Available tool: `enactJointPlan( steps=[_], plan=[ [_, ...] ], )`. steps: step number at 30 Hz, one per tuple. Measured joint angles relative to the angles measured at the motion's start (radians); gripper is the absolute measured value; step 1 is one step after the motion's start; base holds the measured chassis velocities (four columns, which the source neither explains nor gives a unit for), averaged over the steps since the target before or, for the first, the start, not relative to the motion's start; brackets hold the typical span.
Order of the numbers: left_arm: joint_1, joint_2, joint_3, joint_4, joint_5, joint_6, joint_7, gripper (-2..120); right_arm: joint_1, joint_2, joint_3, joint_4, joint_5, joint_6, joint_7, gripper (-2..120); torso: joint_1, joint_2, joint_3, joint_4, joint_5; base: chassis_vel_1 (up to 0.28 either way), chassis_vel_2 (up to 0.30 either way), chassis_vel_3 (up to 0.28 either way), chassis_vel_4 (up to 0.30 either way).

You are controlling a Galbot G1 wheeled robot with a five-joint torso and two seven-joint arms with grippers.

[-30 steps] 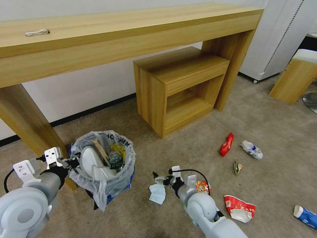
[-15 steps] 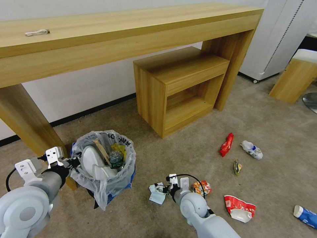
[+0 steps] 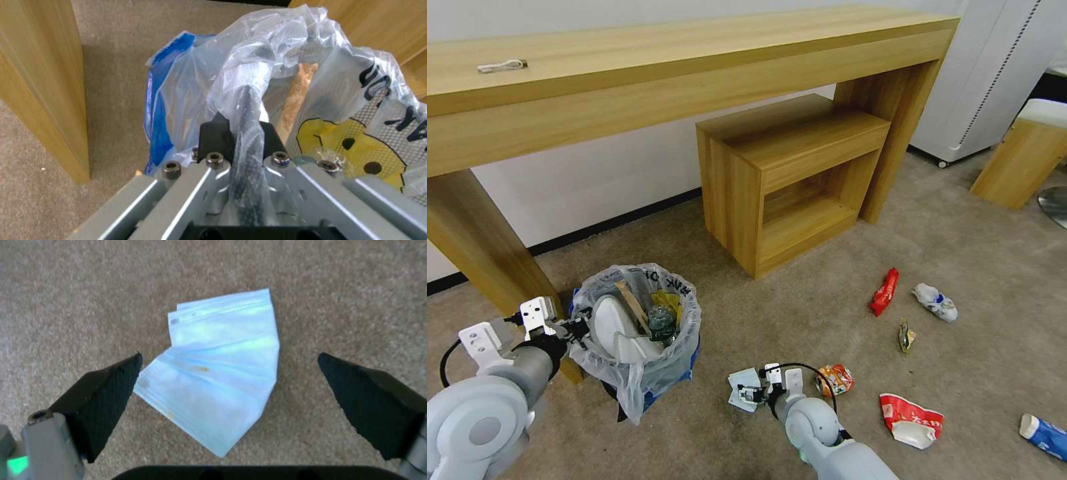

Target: Pick up the trash bin and place the garbage on the floor into it.

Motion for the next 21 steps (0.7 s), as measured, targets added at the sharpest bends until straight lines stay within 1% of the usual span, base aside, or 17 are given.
enactJointPlan(
  steps=[4,8,9,10,11,12,13,14,15,16,18,19,20,21],
  plan=[
    [0.001,-0.001,0.0,0.001,0.003,-0.003,0.002,2,-0.003,0.001,-0.005,-0.007,-0.002,0.002,-0.002,100,0.0,0.0,0.0,0.0,0.0,0.0,0.0,0.0,0.0],
    [0.002,-0.001,0.0,0.002,0.004,-0.003,0.004,2,-0.005,0.0,-0.007,-0.013,-0.003,0.003,-0.005,96,0.0,0.0,0.0,0.0,0.0,0.0,0.0,0.0,0.0],
    [0.001,0.0,0.0,0.002,0.004,-0.004,0.004,2,-0.006,0.0,-0.007,-0.015,-0.003,0.003,-0.006,91,0.0,0.0,0.0,0.0,0.0,0.0,0.0,0.0,0.0],
    [0.001,0.0,0.001,0.002,0.004,-0.004,0.005,2,-0.006,0.0,-0.007,-0.016,-0.003,0.004,-0.006,89,0.0,0.0,0.0,0.0,0.0,0.0,0.0,0.0,0.0],
    [0.001,0.001,0.001,0.002,0.004,-0.005,0.005,2,-0.008,0.0,-0.007,-0.019,-0.003,0.004,-0.006,84,0.0,0.0,0.0,0.0,0.0,0.0,0.0,0.0,0.0],
    [0.001,0.001,0.001,0.002,0.004,-0.005,0.005,2,-0.008,0.0,-0.007,-0.019,-0.003,0.004,-0.006,84,0.0,0.0,0.0,0.0,0.0,0.0,0.0,0.0,0.0],
    [0.001,0.002,0.001,0.002,0.004,-0.005,0.005,2,-0.01,0.0,-0.007,-0.02,-0.004,0.005,-0.006,79,0.0,0.0,0.0,0.0,0.0,0.0,0.0,0.0,0.0],
    [0.001,0.002,0.001,0.003,0.004,-0.005,0.005,2,-0.011,0.0,-0.007,-0.02,-0.004,0.005,-0.006,78,0.0,0.0,0.0,-0.0001,0.0,0.0,0.0,0.0,0.0],
    [0.0,0.003,0.002,0.003,0.004,-0.006,0.005,2,-0.015,0.0,-0.007,-0.021,-0.005,0.006,-0.007,69,0.0,0.0,0.0,0.0,0.0,0.0,0.0,0.0,0.0],
    [0.0,0.003,0.002,0.003,0.004,-0.006,0.005,2,-0.015,0.0,-0.007,-0.021,-0.005,0.006,-0.007,69,0.0,0.0,0.0,0.0,0.0,0.0,0.0,0.0,0.0],
    [0.0,0.004,0.002,0.003,0.004,-0.006,0.005,2,-0.021,-0.001,-0.009,-0.021,-0.007,0.006,-0.008,61,0.0,0.0,0.0,0.0,0.0,0.0,0.0,0.0,0.0],
    [0.0,0.005,0.002,0.003,0.004,-0.006,0.006,2,-0.025,-0.001,-0.012,-0.02,-0.008,0.007,-0.01,54,0.0,0.0,0.0,-0.0001,0.0,0.0,0.0,0.0,0.0],
    [0.0,0.005,0.002,0.003,0.004,-0.006,0.006,2,-0.025,-0.001,-0.012,-0.02,-0.008,0.007,-0.01,54,0.0,0.0,0.0,-0.0001,0.0,0.0,0.0,0.0,0.0],
    [0.0,0.005,0.002,0.003,0.004,-0.006,0.006,2,-0.026,-0.001,-0.012,-0.02,-0.009,0.007,-0.013,50,0.0,0.0,0.0,-0.0001,0.0,0.0,0.0,0.0,0.0]
  ],
)
